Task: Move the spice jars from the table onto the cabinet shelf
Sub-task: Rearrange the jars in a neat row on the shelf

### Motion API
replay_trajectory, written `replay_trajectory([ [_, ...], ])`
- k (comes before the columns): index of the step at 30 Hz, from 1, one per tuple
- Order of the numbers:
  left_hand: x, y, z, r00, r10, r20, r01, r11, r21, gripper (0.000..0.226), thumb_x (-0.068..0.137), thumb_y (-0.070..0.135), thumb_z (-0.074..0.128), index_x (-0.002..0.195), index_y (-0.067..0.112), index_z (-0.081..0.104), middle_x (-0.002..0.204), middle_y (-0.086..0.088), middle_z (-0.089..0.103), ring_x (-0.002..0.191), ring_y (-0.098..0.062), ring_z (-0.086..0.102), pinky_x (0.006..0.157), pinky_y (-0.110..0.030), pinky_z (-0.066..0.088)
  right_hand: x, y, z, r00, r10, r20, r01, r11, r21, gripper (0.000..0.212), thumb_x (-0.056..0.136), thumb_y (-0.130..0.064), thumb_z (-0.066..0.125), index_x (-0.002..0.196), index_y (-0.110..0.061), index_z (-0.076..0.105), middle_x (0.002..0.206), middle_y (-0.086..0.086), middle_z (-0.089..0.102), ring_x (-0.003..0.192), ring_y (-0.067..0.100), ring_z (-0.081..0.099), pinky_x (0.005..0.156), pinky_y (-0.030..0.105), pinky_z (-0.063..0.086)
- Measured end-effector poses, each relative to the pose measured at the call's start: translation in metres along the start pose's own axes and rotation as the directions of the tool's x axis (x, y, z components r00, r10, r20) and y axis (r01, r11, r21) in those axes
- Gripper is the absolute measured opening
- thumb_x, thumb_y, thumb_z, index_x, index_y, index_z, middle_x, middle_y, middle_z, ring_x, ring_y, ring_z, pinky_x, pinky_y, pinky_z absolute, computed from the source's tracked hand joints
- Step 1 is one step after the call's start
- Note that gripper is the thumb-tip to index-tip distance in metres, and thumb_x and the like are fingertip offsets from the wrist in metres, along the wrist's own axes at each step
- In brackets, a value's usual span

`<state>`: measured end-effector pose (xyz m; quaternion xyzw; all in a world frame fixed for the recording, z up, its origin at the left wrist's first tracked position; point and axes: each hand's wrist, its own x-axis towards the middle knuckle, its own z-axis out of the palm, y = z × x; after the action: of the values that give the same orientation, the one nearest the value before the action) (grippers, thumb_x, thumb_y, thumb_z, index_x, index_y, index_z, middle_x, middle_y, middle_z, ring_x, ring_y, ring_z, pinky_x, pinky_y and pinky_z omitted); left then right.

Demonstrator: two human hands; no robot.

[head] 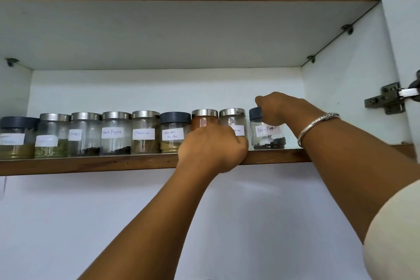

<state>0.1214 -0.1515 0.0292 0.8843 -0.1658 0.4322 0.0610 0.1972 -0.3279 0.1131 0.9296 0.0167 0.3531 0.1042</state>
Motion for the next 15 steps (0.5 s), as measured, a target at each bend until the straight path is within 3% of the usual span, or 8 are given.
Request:
replay_trajectory([
  [4, -0.010, 0.005, 0.003, 0.970, 0.053, -0.236, -0.026, 0.993, 0.117, 0.041, 0.090, 0.039, 0.027, 0.056, 0.018, 0.036, 0.055, 0.001, 0.039, 0.047, -0.013, 0.035, 0.045, -0.023, 0.019, 0.008, -0.004, 0.010, 1.000, -0.008, 0.016, 0.009, 0.999, -0.049, 0.033, 0.086, -0.009, 0.045, 0.119, -0.009, 0.044, 0.080, 0.001, 0.041, 0.081, 0.023, 0.045, 0.061, 0.032, 0.037],
  [8, -0.016, 0.006, 0.007, 0.935, 0.070, -0.348, -0.016, 0.988, 0.155, 0.044, 0.090, 0.040, 0.028, 0.053, 0.017, 0.032, 0.050, 0.003, 0.034, 0.043, -0.012, 0.029, 0.044, -0.022, 0.015, 0.012, -0.003, 0.018, 0.996, -0.012, 0.084, 0.015, 0.999, -0.037, 0.035, 0.087, -0.010, 0.042, 0.122, -0.009, 0.042, 0.115, 0.011, 0.055, 0.090, 0.027, 0.050, 0.079, 0.039, 0.046],
  [11, -0.024, 0.008, 0.011, 0.893, 0.063, -0.445, 0.024, 0.982, 0.187, 0.040, 0.089, 0.043, 0.026, 0.060, 0.016, 0.035, 0.047, 0.005, 0.025, 0.041, -0.016, 0.026, 0.044, -0.021, 0.011, 0.014, 0.001, 0.020, 0.993, -0.023, 0.119, 0.029, 0.998, -0.057, 0.040, 0.087, -0.008, 0.041, 0.127, -0.011, 0.042, 0.134, 0.011, 0.045, 0.102, 0.030, 0.053, 0.090, 0.044, 0.046],
  [13, -0.028, 0.010, 0.012, 0.877, 0.044, -0.478, 0.039, 0.986, 0.163, 0.036, 0.088, 0.042, 0.023, 0.064, 0.021, 0.039, 0.047, 0.006, 0.024, 0.044, -0.019, 0.031, 0.044, -0.020, 0.011, 0.014, 0.002, 0.021, 0.992, -0.011, 0.123, 0.021, 0.996, -0.082, 0.043, 0.086, -0.006, 0.041, 0.129, -0.012, 0.044, 0.148, 0.013, 0.026, 0.109, 0.035, 0.053, 0.090, 0.045, 0.046],
  [15, -0.029, 0.011, 0.012, 0.871, 0.039, -0.490, 0.043, 0.987, 0.156, 0.033, 0.086, 0.042, 0.023, 0.065, 0.024, 0.040, 0.047, 0.006, 0.024, 0.044, -0.020, 0.033, 0.045, -0.019, 0.010, 0.014, 0.003, 0.022, 0.996, 0.030, 0.088, -0.023, 0.996, -0.082, 0.045, 0.083, -0.005, 0.042, 0.127, -0.015, 0.048, 0.145, 0.017, 0.020, 0.104, 0.038, 0.054, 0.085, 0.043, 0.047],
])
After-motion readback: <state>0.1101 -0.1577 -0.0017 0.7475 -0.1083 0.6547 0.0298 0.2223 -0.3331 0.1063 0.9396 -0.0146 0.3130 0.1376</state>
